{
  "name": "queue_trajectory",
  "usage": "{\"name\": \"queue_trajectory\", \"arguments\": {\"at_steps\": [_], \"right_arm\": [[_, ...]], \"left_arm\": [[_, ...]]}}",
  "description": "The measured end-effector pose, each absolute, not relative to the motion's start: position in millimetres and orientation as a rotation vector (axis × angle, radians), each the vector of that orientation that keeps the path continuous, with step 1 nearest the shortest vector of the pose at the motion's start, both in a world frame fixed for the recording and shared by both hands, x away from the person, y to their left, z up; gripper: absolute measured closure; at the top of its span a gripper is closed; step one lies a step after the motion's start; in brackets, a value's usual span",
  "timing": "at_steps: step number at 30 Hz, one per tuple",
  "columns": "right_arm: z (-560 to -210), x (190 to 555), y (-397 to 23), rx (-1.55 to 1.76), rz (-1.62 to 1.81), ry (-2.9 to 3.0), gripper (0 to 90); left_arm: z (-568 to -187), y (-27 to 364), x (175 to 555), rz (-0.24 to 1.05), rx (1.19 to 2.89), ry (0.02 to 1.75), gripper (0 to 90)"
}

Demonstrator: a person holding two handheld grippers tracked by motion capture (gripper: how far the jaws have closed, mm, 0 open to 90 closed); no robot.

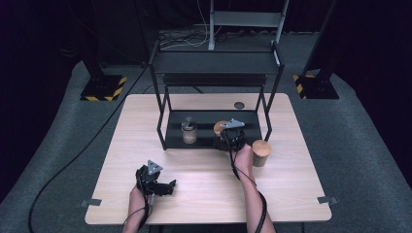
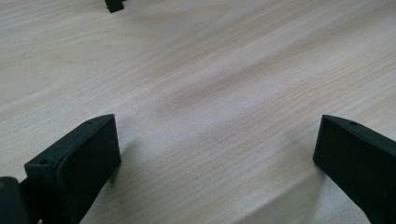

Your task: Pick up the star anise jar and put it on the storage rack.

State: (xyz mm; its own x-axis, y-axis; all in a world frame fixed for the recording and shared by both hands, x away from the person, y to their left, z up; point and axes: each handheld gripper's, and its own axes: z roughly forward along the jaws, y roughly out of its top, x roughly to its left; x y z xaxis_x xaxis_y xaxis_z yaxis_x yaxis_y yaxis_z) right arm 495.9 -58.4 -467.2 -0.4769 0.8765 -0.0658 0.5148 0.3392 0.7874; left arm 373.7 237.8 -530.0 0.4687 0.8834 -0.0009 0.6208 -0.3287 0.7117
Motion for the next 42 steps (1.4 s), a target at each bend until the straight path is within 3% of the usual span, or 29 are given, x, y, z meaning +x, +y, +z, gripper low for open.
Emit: {"name": "queue_trajectory", "arguments": {"at_steps": [42], "right_arm": [[-483.3, 528.2, -42.9, 1.253, 0.971, 2.160, 25.1]], "left_arm": [[-530.0, 237.8, 373.7, 0.519, 2.067, 1.245, 0.1]]}}
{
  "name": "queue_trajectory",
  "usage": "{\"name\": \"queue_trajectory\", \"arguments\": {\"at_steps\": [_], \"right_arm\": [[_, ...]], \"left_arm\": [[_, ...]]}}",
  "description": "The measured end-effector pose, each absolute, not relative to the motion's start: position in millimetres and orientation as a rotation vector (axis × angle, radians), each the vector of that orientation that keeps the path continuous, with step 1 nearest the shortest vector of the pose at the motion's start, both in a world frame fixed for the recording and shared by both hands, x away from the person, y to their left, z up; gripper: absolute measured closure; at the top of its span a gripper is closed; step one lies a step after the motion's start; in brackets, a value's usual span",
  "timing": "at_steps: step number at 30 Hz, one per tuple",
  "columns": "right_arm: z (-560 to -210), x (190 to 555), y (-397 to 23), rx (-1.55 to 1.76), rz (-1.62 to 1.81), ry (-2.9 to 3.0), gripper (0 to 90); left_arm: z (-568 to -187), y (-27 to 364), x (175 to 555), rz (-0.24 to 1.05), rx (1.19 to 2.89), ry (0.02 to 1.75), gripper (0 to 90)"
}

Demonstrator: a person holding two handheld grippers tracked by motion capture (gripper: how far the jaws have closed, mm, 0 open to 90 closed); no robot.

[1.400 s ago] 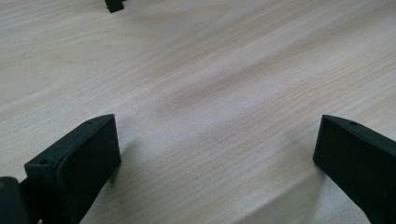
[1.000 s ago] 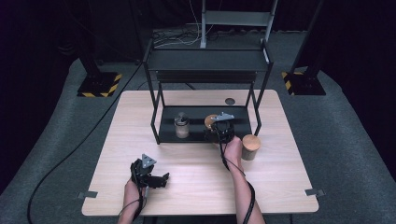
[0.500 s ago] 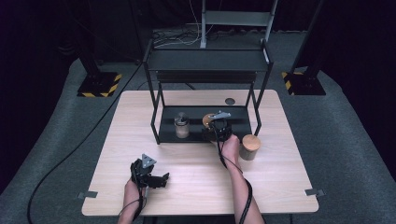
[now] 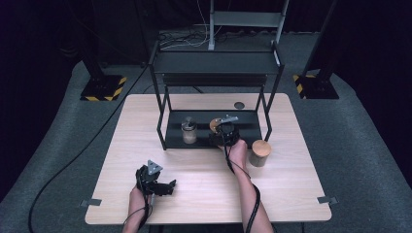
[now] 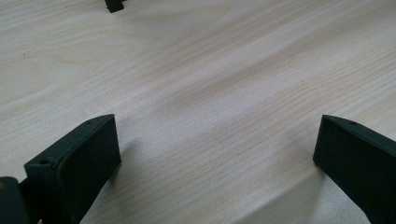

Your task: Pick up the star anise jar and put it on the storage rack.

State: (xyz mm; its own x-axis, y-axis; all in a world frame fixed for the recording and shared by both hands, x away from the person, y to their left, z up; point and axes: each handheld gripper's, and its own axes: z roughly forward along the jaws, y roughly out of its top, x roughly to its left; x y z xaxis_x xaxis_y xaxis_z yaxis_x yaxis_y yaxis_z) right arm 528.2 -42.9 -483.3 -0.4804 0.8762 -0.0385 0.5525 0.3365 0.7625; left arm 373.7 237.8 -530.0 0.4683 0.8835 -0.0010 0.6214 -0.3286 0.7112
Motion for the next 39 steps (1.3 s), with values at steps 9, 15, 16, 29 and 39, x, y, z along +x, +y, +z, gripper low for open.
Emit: {"name": "queue_trajectory", "arguments": {"at_steps": [9, 15, 16, 29, 39], "right_arm": [[-489.8, 532.9, -39.1, 1.261, 0.979, 2.164, 25.0], [-493.7, 536.9, -35.9, 1.258, 0.970, 2.171, 25.1], [-493.6, 537.5, -35.6, 1.258, 0.974, 2.171, 25.1], [-500.4, 536.6, -29.7, 1.244, 1.024, 2.146, 25.1], [-501.2, 537.5, -25.3, 1.243, 1.020, 2.140, 25.1]], "left_arm": [[-530.0, 237.8, 373.7, 0.519, 2.067, 1.244, 0.1], [-530.0, 237.8, 373.7, 0.519, 2.067, 1.244, 0.1], [-530.0, 237.8, 373.7, 0.519, 2.067, 1.245, 0.1], [-530.0, 237.7, 373.7, 0.519, 2.066, 1.244, 0.1], [-530.0, 237.8, 373.7, 0.519, 2.068, 1.244, 0.1]]}}
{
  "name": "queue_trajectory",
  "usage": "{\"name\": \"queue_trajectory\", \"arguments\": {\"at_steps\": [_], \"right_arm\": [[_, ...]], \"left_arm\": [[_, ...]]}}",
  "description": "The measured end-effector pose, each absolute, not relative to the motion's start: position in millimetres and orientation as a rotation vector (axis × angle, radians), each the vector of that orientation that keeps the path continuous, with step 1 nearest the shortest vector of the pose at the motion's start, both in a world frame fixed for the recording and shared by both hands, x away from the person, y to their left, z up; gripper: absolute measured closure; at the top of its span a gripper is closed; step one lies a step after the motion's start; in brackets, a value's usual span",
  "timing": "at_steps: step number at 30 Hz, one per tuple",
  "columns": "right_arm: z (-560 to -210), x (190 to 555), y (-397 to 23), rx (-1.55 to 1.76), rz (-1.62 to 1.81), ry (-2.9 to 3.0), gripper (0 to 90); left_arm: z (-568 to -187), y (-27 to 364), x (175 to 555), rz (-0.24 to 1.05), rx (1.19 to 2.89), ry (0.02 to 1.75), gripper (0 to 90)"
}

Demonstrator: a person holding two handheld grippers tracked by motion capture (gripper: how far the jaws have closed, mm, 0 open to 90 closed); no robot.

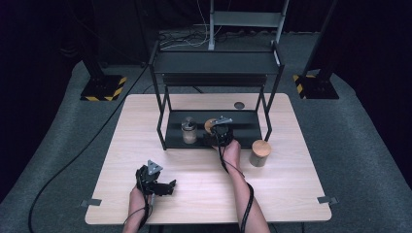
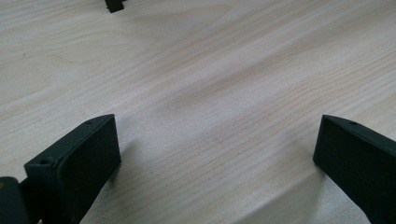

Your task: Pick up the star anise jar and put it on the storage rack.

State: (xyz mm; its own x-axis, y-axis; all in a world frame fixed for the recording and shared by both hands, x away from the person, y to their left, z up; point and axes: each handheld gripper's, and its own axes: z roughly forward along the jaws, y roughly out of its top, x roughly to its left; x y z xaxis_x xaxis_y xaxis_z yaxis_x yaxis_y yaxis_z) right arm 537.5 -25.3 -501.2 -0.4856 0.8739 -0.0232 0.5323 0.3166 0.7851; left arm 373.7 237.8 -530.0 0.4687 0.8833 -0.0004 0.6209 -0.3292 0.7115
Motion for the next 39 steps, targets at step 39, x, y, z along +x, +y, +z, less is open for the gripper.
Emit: {"name": "queue_trajectory", "arguments": {"at_steps": [39], "right_arm": [[-500.6, 541.2, -16.3, 1.241, 1.002, 2.158, 25.0]], "left_arm": [[-530.0, 237.8, 373.7, 0.519, 2.067, 1.244, 0.1]]}}
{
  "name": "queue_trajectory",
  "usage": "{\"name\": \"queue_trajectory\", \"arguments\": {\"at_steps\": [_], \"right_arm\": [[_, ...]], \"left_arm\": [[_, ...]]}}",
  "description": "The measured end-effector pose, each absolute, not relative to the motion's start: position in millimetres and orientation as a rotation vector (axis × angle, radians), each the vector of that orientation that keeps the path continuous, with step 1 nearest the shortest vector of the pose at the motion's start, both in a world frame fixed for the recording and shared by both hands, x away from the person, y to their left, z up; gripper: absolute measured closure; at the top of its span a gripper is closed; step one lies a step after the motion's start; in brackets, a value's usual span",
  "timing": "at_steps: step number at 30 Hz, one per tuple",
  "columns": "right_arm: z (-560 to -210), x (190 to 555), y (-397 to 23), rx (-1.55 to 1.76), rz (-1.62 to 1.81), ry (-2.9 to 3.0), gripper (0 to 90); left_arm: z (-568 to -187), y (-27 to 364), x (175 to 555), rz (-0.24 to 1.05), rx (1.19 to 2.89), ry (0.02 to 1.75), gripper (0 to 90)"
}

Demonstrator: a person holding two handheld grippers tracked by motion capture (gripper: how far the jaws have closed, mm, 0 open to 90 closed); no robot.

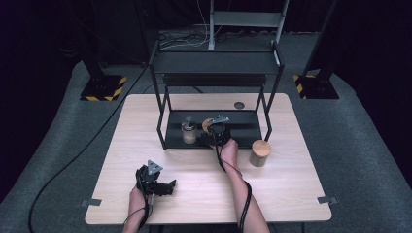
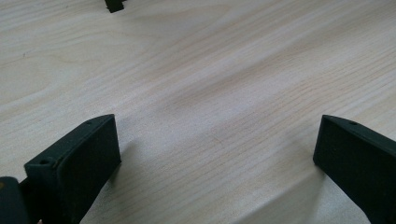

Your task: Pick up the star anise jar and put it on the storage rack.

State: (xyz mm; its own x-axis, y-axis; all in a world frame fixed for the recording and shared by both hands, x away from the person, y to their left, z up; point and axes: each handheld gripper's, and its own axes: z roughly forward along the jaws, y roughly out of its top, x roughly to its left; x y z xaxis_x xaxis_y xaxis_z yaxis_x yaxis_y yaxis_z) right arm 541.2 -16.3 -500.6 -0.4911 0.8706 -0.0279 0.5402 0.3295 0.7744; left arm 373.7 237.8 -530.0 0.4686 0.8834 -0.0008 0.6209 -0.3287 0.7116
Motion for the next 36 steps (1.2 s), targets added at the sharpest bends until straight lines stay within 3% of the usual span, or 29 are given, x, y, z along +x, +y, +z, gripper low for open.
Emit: {"name": "queue_trajectory", "arguments": {"at_steps": [11, 18, 23, 36], "right_arm": [[-499.8, 541.5, -15.8, 1.250, 0.995, 2.162, 25.0], [-500.9, 541.2, -15.2, 1.310, 0.920, 2.267, 3.9], [-496.0, 533.5, -18.1, 1.316, 0.916, 2.266, 1.3], [-488.4, 468.3, -35.8, 1.201, 0.949, 2.304, 0.4]], "left_arm": [[-530.0, 237.8, 373.7, 0.519, 2.067, 1.244, 0.1], [-530.0, 237.8, 373.7, 0.518, 2.067, 1.245, 0.1], [-530.0, 237.8, 373.7, 0.519, 2.067, 1.244, 0.1], [-530.0, 237.8, 373.7, 0.519, 2.067, 1.244, 0.1]]}}
